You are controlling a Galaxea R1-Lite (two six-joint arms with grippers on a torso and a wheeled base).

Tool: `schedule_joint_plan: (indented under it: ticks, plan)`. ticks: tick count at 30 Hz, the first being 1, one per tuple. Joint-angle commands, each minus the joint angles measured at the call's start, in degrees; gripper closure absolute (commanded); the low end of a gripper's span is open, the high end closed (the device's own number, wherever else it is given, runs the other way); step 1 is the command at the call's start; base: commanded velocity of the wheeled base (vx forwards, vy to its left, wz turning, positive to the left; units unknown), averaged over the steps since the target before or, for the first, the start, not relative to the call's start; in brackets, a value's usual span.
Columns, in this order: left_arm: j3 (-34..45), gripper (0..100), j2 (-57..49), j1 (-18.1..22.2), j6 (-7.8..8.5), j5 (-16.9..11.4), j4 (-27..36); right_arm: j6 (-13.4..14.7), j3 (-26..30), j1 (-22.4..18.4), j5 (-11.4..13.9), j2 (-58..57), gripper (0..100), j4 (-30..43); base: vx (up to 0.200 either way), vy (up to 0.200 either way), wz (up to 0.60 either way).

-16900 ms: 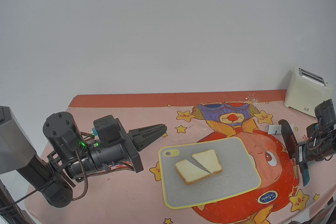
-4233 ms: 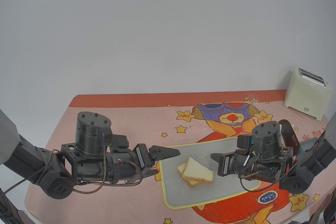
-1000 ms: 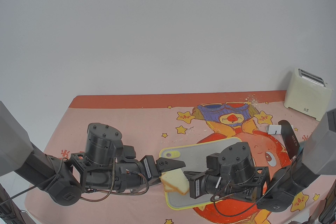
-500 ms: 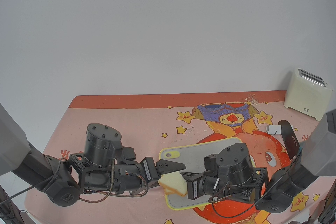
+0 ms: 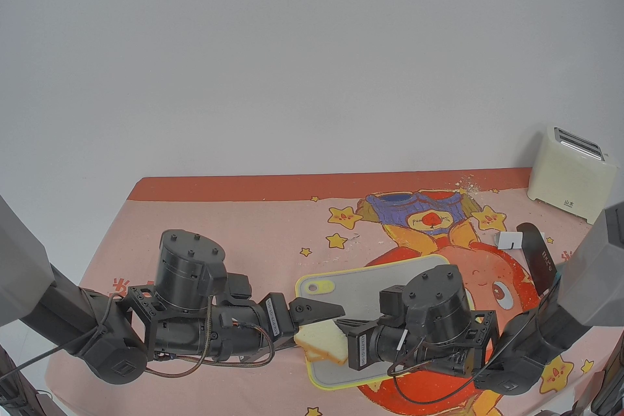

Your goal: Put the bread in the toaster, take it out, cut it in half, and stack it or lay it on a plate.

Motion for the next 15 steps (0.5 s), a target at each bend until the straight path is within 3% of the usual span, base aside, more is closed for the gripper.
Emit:
schedule_joint_plan:
  ticks: [1,15]
  plan:
    - [-0.08,0,-0.83,-0.01,0.03,0.13,-0.44,-0.06,0.83,-0.24,-0.10,0.63,100,-2.44,0.000,0.000,0.00]
    - [-0.08,0,-2.42,0.08,0.03,0.13,-0.27,-0.06,1.10,-1.03,-0.10,0.19,100,-2.35,0.000,0.000,0.00]
